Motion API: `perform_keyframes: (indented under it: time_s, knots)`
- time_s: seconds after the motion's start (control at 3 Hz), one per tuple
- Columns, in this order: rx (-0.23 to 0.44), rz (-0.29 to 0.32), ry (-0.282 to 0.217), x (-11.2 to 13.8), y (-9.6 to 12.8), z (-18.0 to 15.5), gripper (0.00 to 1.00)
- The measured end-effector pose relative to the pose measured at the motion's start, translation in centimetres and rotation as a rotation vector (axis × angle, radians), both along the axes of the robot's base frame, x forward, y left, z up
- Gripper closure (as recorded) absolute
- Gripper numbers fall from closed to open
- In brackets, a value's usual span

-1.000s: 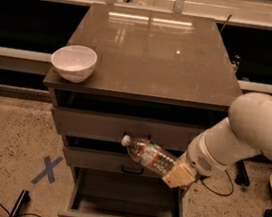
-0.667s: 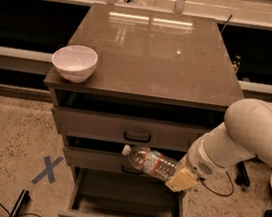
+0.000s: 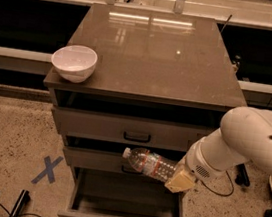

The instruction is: Place water bottle into bottom drawer

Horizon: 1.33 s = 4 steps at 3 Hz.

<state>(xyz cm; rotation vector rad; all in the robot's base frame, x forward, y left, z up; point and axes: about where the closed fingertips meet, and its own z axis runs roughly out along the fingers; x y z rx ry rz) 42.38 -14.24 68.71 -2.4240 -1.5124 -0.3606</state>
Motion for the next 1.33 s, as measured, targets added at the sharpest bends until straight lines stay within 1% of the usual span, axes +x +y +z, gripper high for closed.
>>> perform_keyframes:
  time_s: [0.33,0.67,1.0,1.33]
  knots:
    - [0.022,0.063,-0.014,0.8,0.6,-5.4,1.0]
    - [0.101,0.176,-0.069,0.6,2.3,-9.9,1.0]
    - [0.105,0.229,-0.086,0.5,2.4,-10.3,1.0]
    - [0.104,0.223,-0.083,0.5,2.4,-10.2,1.0]
